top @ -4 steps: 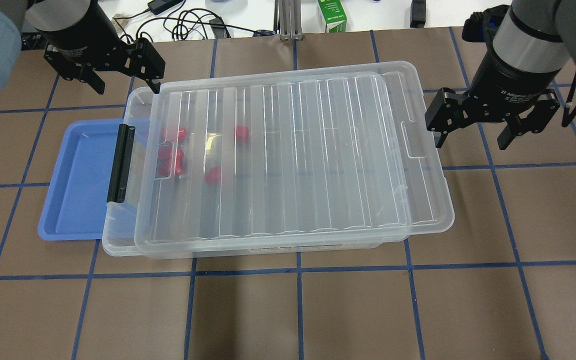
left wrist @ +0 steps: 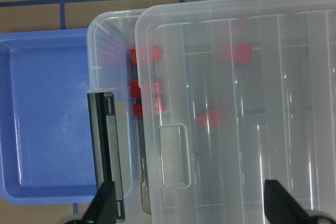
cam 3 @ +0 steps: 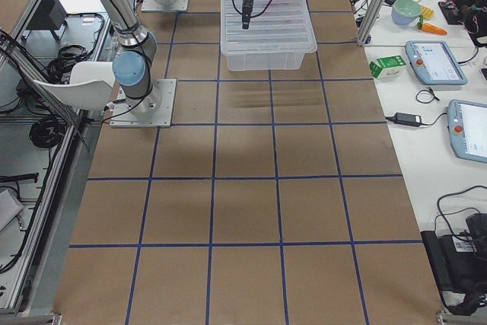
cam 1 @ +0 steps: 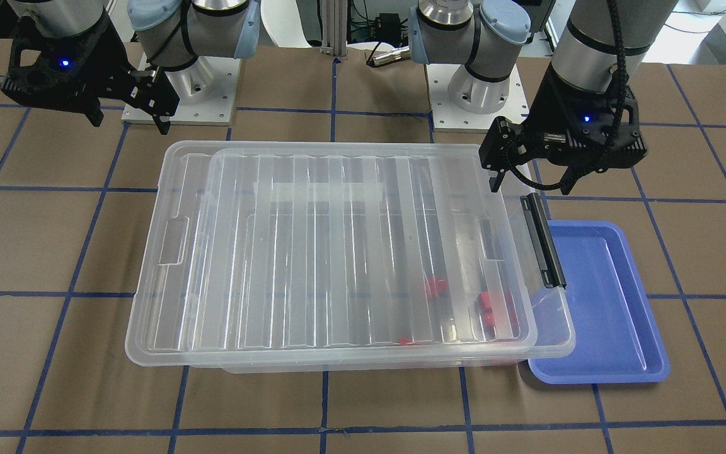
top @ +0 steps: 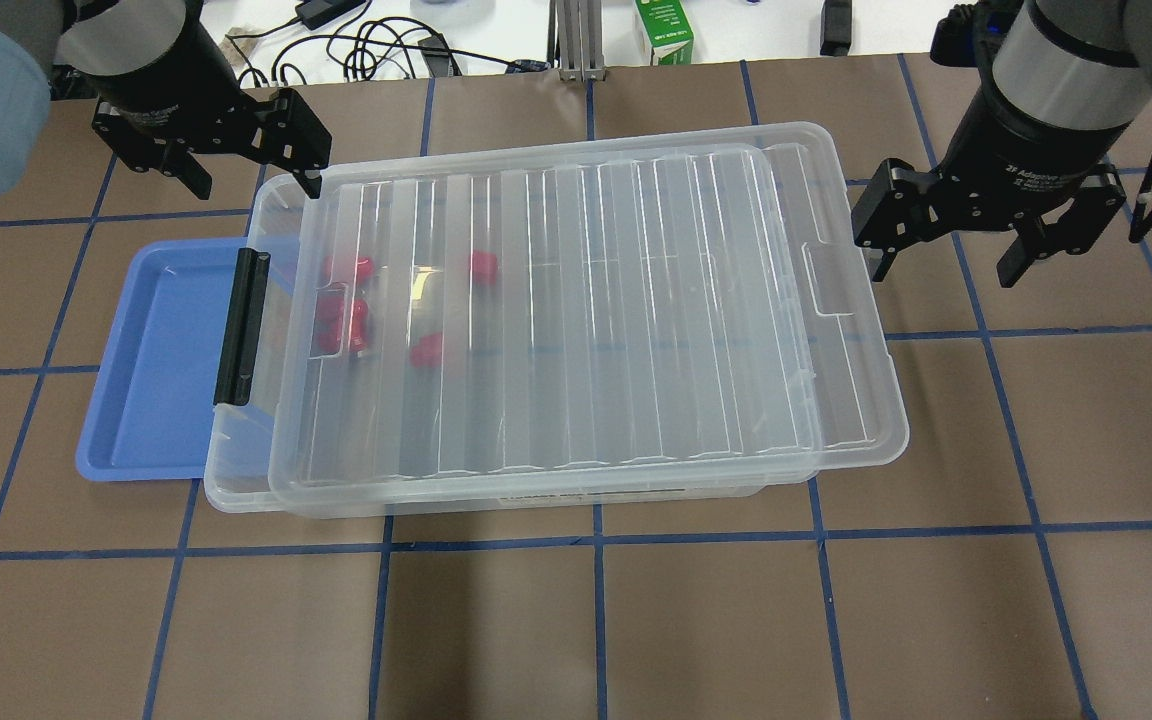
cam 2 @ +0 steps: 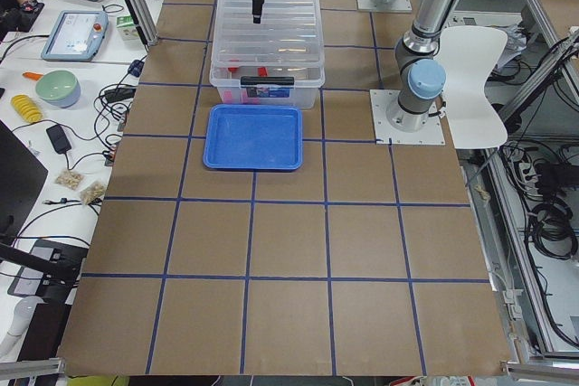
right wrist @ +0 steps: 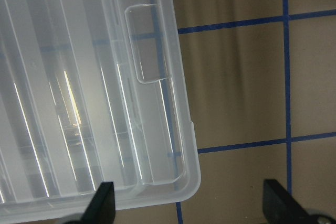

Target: Place red block in blue tray from box

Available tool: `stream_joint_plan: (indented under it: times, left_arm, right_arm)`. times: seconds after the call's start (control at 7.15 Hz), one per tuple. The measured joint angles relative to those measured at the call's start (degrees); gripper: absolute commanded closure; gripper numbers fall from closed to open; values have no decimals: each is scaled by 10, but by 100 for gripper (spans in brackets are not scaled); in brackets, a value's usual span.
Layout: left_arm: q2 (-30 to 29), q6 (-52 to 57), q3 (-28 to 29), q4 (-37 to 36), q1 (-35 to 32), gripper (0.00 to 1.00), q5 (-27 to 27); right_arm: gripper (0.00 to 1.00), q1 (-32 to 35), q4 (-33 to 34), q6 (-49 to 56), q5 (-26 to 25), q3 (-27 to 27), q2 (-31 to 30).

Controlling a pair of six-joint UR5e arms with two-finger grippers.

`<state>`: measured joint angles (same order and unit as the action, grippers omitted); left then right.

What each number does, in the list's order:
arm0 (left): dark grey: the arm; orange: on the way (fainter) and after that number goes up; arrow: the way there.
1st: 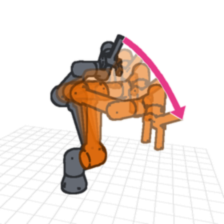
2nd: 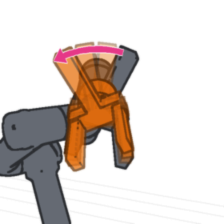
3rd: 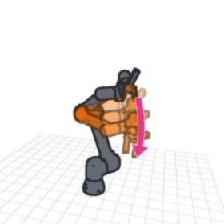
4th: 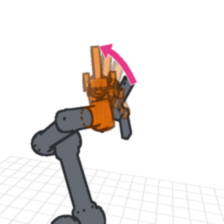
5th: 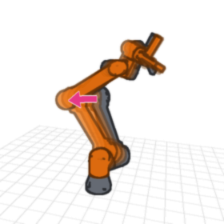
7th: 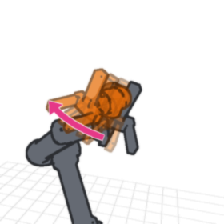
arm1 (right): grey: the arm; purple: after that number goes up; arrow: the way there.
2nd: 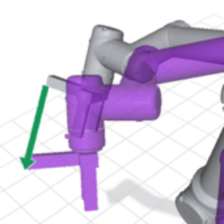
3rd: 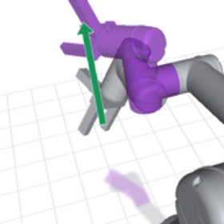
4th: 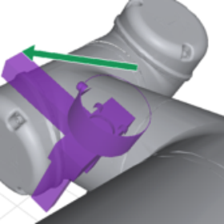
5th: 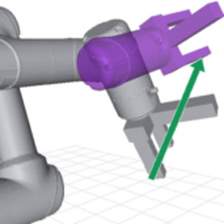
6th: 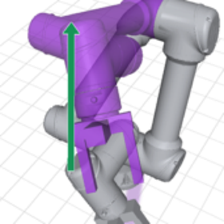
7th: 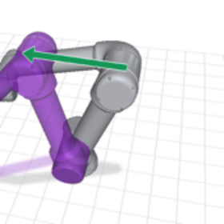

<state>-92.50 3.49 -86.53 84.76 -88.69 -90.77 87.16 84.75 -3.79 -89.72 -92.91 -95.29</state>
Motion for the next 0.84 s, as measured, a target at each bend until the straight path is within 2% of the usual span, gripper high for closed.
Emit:
stream_joint_plan:
  times: [0.42,0.84]
  left_arm:
    - [1,0,-2,0,0,0,1]
    - [2,-1,-7,-1,-1,0,3]
  right_arm:
    - [0,-4,77,-1,17,1,78]
    - [0,-20,144,8,-9,0,145]
